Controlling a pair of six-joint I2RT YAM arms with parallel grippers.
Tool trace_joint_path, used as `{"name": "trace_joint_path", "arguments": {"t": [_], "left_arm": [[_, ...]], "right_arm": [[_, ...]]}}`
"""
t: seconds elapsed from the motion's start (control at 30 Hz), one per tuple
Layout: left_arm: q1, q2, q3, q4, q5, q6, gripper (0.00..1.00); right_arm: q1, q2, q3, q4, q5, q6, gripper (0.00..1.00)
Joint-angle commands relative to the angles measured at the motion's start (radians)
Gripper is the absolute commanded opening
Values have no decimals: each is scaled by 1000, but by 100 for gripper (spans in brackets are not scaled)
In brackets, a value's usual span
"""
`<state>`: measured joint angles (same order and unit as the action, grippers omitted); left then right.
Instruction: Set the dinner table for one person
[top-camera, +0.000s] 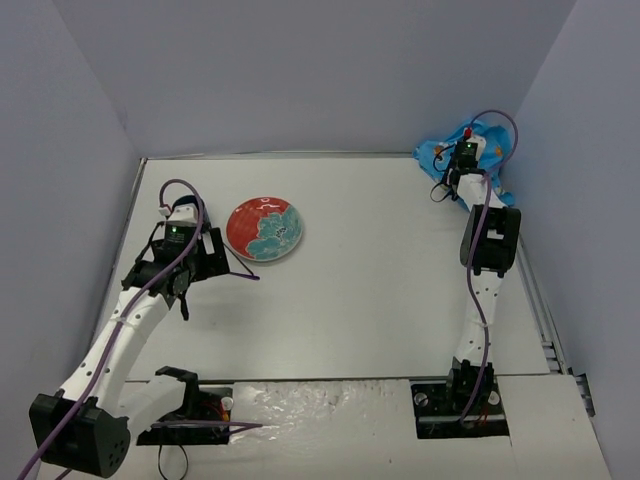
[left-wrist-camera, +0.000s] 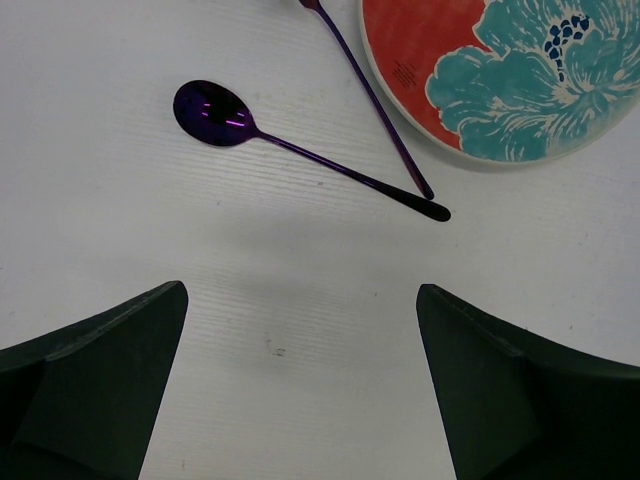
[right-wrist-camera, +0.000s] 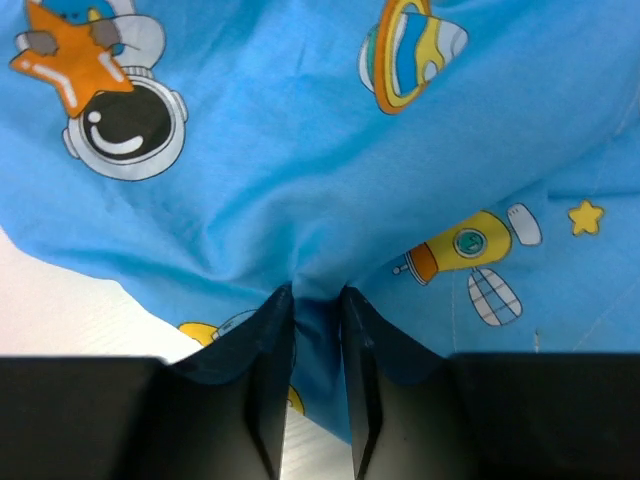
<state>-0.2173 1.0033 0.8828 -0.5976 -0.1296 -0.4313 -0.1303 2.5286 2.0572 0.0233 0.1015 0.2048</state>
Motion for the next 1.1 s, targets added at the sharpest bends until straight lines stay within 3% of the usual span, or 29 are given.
{"name": "trace_joint_path", "arguments": {"t": [0.0,0.1,0.23,0.43,0.57,0.67,0.83,0.93,1.07], "left_arm": [[-8,9,79,62,25,17,95],[-8,18,97,79,44,38,90],[-8,41,127,106,78,63,80],[-10,74,160,142,124,73,77],[-14,83,154,162,130,65,78],[-19,84,148,169,152,60,81],[-31,98,150,174,159,57,87],[-45,111,154,180,173,40,90],[-77,134,151,197,194,19,93]], "right_arm": [[13,-92,-42,46,-27,-42,10],[60,-184,-132,46,9,-74,0],[172,-369,-319,44,69,-72,0],[358,-583,-672,43,107,100,2],[483,-662,-814,28,68,187,19],[521,-690,-846,0,15,224,42],[508,-808,-859,-68,76,228,63],[475,-874,-876,-122,207,264,75],[347,-943,-941,-160,217,304,84]]}}
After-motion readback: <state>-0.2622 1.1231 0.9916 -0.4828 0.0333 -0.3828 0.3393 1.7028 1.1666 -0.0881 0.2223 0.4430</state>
